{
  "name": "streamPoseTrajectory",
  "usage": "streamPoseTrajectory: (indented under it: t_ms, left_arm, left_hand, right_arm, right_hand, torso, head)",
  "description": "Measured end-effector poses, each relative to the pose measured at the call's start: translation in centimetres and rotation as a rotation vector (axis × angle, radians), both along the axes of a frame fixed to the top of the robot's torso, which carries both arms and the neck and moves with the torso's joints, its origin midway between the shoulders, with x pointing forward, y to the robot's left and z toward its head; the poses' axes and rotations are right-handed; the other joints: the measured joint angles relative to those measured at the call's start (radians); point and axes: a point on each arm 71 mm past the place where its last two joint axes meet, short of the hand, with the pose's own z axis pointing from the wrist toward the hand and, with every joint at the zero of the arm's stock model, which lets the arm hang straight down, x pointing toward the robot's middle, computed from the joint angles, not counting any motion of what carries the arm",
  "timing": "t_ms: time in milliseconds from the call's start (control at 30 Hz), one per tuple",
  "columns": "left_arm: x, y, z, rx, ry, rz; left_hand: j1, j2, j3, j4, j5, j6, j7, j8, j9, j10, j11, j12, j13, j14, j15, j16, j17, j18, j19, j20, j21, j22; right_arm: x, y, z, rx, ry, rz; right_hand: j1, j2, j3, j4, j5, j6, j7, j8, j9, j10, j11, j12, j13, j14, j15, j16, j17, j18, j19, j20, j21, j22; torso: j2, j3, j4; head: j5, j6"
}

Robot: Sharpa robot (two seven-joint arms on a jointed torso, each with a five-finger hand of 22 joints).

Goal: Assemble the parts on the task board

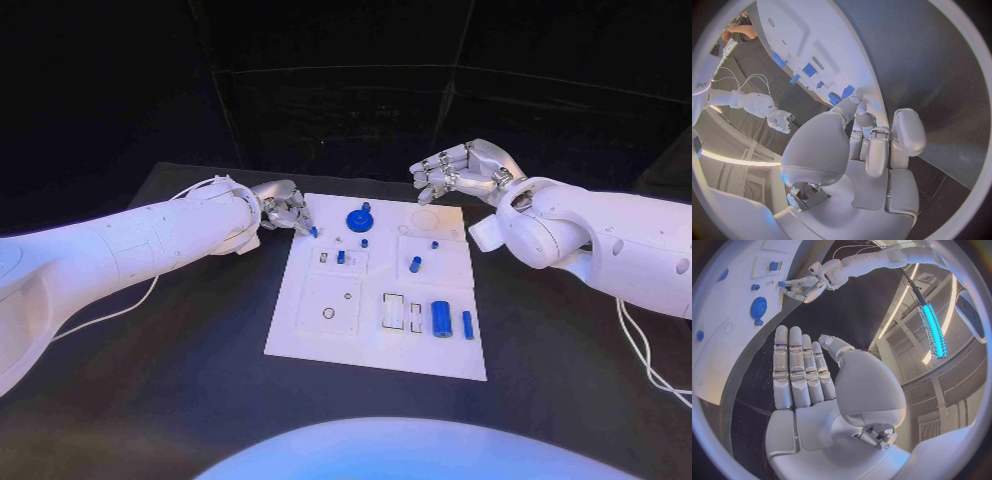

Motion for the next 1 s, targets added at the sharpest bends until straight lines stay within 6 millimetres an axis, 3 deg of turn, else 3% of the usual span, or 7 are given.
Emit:
streamPoseTrajectory:
  t_ms: [1000]
  left_arm:
    - [0.11,-0.09,0.0,0.003,-0.007,0.026]
  left_hand:
    - [-0.009,0.009,-0.004,0.018,0.0,-0.003,-0.004,0.022,0.004,0.004,-0.004,0.004,-0.001,0.0,-0.007,0.0,0.0,0.0,0.003,-0.003,0.004,0.005]
  right_arm:
    - [0.0,0.0,0.0,0.0,0.0,0.0]
  right_hand:
    - [0.0,0.0,0.0,0.0,0.0,0.0,0.0,0.0,0.0,0.0,0.0,0.0,0.0,0.0,0.0,0.0,0.0,0.0,0.0,0.0,0.0,0.0]
  torso:
    - [0.0,-0.0005,-0.0001]
  head:
    - [0.0,0.0]
